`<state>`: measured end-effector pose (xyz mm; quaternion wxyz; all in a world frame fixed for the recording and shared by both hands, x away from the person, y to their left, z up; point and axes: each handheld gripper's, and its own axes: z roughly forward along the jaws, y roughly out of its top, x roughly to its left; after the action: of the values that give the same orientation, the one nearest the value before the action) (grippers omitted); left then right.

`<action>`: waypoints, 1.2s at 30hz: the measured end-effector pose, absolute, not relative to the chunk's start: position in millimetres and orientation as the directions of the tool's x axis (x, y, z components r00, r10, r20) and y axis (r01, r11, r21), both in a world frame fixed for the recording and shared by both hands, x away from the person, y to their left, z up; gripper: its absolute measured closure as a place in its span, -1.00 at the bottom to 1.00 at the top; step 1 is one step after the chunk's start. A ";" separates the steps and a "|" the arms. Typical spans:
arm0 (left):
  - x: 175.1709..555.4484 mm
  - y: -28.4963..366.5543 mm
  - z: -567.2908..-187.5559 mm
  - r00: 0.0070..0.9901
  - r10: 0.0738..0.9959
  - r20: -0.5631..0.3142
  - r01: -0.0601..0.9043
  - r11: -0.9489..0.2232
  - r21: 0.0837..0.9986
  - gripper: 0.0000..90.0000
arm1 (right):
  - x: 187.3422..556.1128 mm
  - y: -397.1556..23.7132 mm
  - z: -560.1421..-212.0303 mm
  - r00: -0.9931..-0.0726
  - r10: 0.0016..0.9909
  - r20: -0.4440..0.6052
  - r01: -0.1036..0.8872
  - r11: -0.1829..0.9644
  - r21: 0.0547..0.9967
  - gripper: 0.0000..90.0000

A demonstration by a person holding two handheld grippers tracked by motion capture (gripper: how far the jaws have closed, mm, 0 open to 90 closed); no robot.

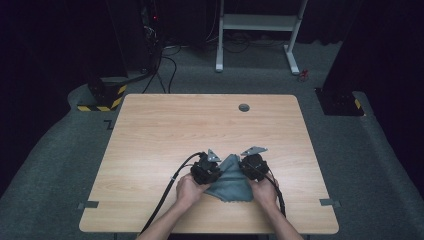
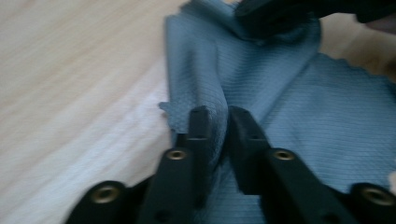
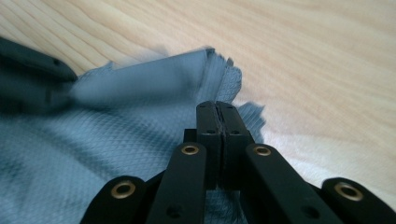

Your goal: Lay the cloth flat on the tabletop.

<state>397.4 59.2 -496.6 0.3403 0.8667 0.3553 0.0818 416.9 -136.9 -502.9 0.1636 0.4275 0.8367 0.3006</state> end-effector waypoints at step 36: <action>429.8 66.2 -505.7 0.645 0.749 -0.152 0.652 -0.435 0.622 0.82 | 413.1 -141.1 -509.3 -0.583 0.812 -0.035 0.608 0.464 0.644 0.96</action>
<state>429.8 66.2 -505.7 0.3323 0.8438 0.4150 0.0734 413.1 -141.1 -509.3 0.1710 0.4234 0.8383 0.2978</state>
